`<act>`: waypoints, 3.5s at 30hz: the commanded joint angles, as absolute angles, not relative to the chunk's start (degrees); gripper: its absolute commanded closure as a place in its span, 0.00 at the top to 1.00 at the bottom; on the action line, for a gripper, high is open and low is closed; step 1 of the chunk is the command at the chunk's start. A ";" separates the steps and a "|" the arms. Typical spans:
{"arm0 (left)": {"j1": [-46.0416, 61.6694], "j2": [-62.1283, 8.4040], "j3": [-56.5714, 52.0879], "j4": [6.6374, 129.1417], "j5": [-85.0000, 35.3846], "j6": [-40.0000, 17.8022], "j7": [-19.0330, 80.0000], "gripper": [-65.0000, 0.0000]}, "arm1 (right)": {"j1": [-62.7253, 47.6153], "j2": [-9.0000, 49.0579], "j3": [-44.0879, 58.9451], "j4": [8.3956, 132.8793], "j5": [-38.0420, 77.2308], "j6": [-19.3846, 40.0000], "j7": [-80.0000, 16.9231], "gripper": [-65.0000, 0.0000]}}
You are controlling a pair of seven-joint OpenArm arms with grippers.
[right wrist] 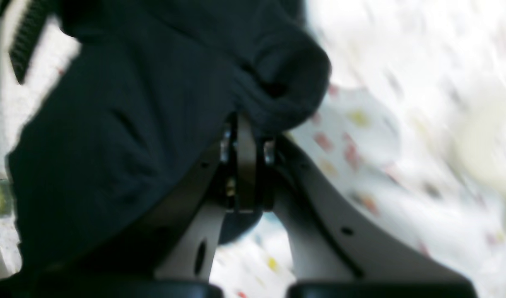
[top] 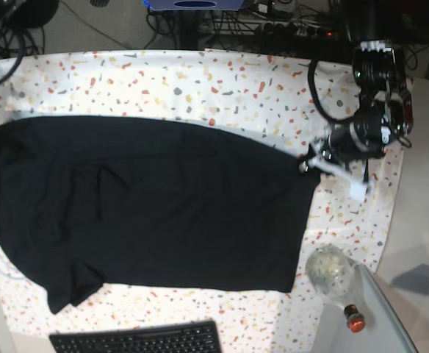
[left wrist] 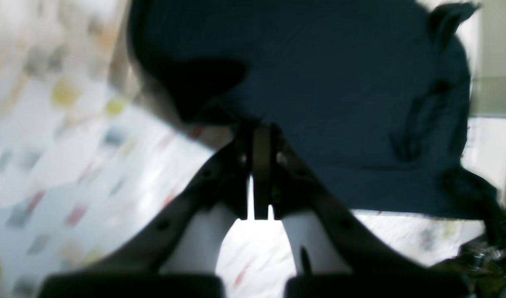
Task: Layout the t-shirt on the table in an organized manner, then fold the t-shirt properly
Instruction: 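Drag the shirt edge with both grippers to straighten it flat, then release the shirt edge with both grippers and lift away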
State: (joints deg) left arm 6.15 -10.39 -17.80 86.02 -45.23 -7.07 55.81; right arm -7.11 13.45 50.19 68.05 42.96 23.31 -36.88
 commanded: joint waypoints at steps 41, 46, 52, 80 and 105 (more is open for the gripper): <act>22.02 -16.92 -18.77 87.08 -46.29 -7.25 48.22 0.00 | -20.26 13.49 50.68 66.07 43.91 27.65 -33.19 0.00; 23.08 -16.92 -18.77 87.08 -46.29 -7.25 48.22 0.00 | -20.26 13.49 50.68 66.15 43.91 27.65 -33.19 0.00; 23.34 -17.19 -18.77 87.08 -46.29 -7.16 48.22 0.00 | -20.26 13.14 50.77 66.15 44.18 27.47 -33.27 0.00; 18.77 -18.51 -38.37 87.34 -46.29 -7.16 48.31 0.57 | 0.13 18.33 54.99 68.18 25.80 25.71 -30.99 0.59; 18.33 -18.59 -34.07 87.08 -46.37 -7.16 48.31 0.00 | 27.65 27.65 26.86 10.24 -5.93 18.33 10.51 0.58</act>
